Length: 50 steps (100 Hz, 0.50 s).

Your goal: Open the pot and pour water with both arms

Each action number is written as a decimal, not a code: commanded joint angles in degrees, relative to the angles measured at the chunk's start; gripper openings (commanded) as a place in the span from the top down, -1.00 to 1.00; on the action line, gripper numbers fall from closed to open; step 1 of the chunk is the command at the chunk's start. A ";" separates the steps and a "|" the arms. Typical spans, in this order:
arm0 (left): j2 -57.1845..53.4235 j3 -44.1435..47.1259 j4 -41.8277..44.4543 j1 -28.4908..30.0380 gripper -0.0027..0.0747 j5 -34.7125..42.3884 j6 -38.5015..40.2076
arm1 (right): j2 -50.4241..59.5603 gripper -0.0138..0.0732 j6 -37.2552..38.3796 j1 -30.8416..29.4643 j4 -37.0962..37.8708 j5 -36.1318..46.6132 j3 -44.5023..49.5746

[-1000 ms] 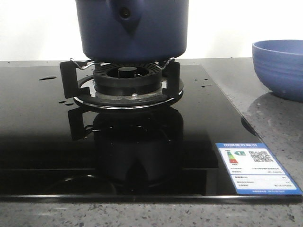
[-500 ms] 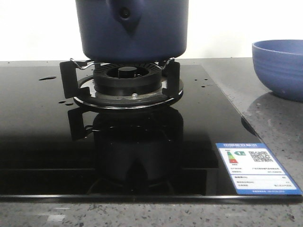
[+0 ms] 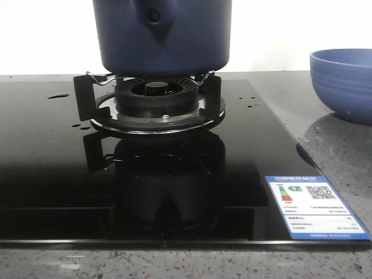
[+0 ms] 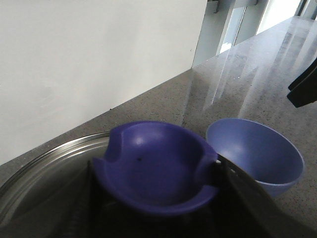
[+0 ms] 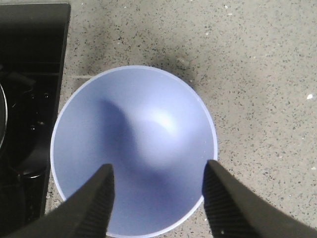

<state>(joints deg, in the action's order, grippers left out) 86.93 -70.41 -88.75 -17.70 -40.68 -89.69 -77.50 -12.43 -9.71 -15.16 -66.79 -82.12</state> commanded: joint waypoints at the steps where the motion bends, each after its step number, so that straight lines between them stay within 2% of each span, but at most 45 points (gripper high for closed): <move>1: -1.67 -2.08 -5.09 -1.00 0.03 -1.32 -0.15 | 1.93 -0.15 -0.70 -0.42 -1.07 2.48 -1.78; 21: -0.57 -2.08 -6.57 -1.91 0.03 -1.19 -3.16 | 1.93 -0.15 -0.70 -0.42 -1.07 2.53 -1.78; 50: 0.58 -2.08 -6.37 -1.91 0.03 -0.41 -3.16 | 1.93 -0.15 -0.70 -0.42 -1.07 2.53 -1.78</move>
<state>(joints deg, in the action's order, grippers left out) 89.39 -70.41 -90.56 -19.20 -39.96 -92.64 -77.50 -12.51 -9.71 -15.25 -66.68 -82.12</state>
